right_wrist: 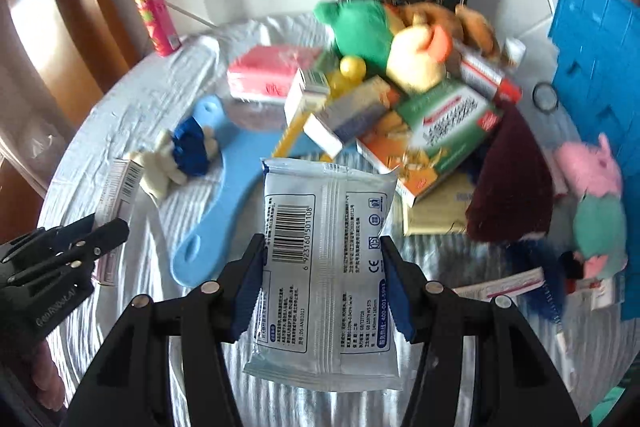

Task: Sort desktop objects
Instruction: 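Lift the medicine box and wipes pack and carry both toward the blue bin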

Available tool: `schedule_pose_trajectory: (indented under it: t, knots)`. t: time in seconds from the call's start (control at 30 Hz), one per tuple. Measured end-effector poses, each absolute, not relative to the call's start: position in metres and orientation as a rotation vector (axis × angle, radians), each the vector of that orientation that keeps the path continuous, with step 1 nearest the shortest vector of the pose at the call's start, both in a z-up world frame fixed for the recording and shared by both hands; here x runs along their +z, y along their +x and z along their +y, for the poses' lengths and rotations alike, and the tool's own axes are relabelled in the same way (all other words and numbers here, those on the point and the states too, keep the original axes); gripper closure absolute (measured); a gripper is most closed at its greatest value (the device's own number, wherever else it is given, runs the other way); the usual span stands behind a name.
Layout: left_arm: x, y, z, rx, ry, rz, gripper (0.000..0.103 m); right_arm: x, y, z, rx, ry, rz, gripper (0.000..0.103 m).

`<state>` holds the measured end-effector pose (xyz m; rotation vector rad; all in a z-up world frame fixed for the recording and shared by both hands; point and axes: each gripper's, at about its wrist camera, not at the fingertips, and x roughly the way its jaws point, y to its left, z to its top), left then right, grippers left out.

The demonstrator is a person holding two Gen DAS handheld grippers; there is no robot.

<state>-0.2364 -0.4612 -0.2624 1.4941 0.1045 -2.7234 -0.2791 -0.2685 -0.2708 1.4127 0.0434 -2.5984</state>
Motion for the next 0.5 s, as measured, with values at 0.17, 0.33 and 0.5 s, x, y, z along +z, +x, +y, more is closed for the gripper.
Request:
schedule_pose_trajectory:
  t: [0.17, 0.33, 0.5]
  knots:
    - [-0.230, -0.225, -0.439, -2.736, 1.404, 0.105, 0.075, -0.237, -0.272, -0.259, -2.610, 1.316, 0.086, 0.048]
    - [-0.198, -0.211, -0.405, -2.730, 1.298, 0.113, 0.075, -0.200, -0.261, -0.239, -2.605, 1.194, 0.149, 0.048]
    - [-0.174, -0.195, -0.364, -2.701, 1.230, 0.128, 0.075, -0.166, -0.246, -0.212, -2.578, 1.075, 0.200, 0.048]
